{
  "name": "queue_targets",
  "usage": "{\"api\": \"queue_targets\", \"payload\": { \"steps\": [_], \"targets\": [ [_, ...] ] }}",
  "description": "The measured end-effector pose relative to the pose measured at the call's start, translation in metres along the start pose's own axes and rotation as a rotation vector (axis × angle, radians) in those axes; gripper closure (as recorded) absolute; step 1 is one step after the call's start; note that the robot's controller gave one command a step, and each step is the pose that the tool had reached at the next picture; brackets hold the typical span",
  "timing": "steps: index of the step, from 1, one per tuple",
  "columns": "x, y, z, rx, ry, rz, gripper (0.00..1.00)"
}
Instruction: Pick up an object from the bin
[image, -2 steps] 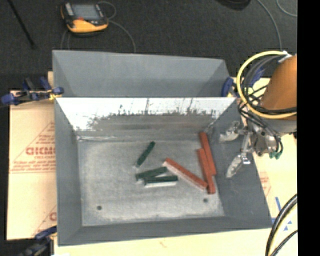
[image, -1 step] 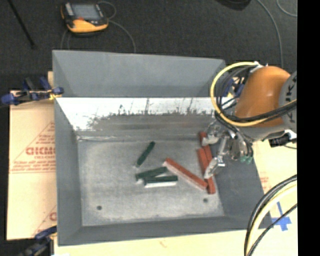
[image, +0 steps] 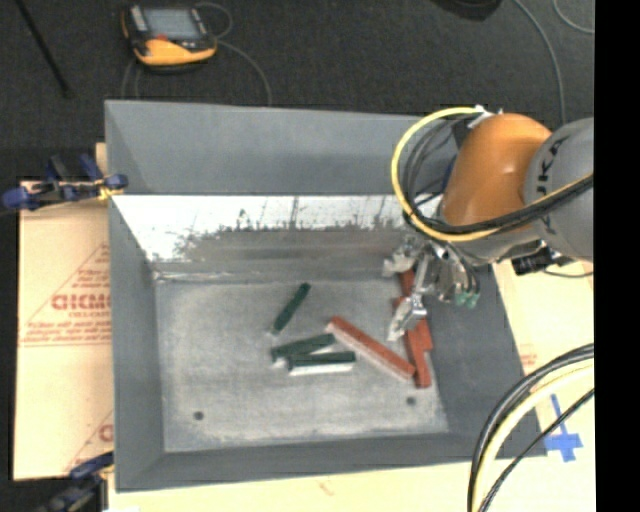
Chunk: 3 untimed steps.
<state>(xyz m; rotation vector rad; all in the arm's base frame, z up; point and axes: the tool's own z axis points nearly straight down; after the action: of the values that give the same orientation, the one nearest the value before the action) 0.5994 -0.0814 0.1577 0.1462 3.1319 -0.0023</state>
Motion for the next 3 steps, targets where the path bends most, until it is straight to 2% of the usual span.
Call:
{"api": "queue_targets", "payload": {
  "steps": [1,2,3],
  "targets": [
    [-0.003,0.027,0.029,-0.003,0.004,0.087,0.00],
    [-0.010,0.031,0.083,-0.004,0.002,0.157,0.00],
    [-0.008,0.029,0.073,-0.001,0.000,0.153,1.00]
  ]
}}
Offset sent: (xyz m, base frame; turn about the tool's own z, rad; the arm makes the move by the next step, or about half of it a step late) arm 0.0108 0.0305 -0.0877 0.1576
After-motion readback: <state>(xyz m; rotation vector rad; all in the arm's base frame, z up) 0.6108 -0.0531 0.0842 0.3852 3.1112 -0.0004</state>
